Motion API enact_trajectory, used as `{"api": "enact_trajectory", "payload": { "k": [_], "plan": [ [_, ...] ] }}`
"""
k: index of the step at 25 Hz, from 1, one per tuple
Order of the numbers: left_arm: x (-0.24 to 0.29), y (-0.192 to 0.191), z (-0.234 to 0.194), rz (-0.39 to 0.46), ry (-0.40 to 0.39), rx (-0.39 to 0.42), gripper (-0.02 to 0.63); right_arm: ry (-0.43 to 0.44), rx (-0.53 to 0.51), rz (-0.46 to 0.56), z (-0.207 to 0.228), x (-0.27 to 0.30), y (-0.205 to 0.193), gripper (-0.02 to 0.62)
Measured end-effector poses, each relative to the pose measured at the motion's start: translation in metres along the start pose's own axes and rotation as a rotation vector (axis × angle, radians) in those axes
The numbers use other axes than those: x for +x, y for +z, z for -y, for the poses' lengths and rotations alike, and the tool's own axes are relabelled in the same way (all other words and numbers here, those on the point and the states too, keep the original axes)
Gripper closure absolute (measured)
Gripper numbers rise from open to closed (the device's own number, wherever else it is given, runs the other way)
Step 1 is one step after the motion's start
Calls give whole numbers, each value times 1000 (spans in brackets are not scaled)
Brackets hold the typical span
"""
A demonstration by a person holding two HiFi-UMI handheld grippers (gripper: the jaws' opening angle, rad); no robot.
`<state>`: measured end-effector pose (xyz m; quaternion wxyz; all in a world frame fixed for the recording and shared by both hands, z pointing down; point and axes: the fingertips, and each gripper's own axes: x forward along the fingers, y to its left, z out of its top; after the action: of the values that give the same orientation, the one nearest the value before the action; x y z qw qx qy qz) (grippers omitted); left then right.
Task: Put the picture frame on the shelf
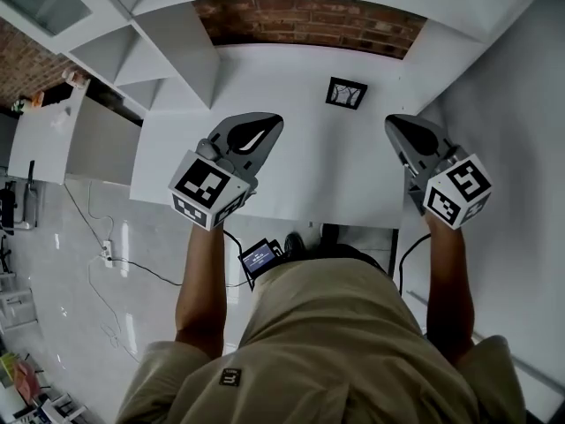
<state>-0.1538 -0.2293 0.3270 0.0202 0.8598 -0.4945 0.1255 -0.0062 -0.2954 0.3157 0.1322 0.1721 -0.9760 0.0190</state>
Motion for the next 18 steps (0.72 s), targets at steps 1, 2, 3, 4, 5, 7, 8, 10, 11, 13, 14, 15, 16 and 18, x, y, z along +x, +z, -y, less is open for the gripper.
{"api": "enact_trajectory", "payload": {
  "k": [1,2,3,4,5,7,8,10,11,13,14,15,16,18],
  "plan": [
    [-5,6,4,7,-3,7,600,4,-9,1,-7,-4,6,590],
    [-10,11,8,13,-6,16,600,5,-18,0,-13,-8,12,591],
    [-13,17,12,19,-10,26,600,7,-28,-2,-19,-12,17,590],
    [-17,23,16,27,-15,37,600,8,-40,-5,-25,-16,22,589],
    [-20,29,20,37,-22,44,600,7,-53,-7,-31,-19,27,589],
    [-30,39,30,56,-35,51,600,3,-73,-6,-43,-28,36,591],
    [-34,44,35,64,-40,54,600,0,-81,-4,-48,-32,41,590],
    [-42,52,46,77,-52,65,600,-10,-92,2,-56,-43,48,590],
    [-45,55,52,83,-59,76,600,-15,-96,7,-59,-48,52,589],
    [-49,64,63,98,-78,109,600,-24,-102,15,-65,-59,57,590],
    [-51,68,67,103,-88,123,600,-29,-104,18,-67,-64,60,591],
    [-53,71,72,105,-96,132,600,-35,-104,19,-70,-68,61,590],
    [-55,74,76,107,-103,137,600,-40,-104,18,-72,-72,62,591],
    [-58,78,83,110,-118,147,600,-49,-104,13,-77,-79,62,591]
  ]
}}
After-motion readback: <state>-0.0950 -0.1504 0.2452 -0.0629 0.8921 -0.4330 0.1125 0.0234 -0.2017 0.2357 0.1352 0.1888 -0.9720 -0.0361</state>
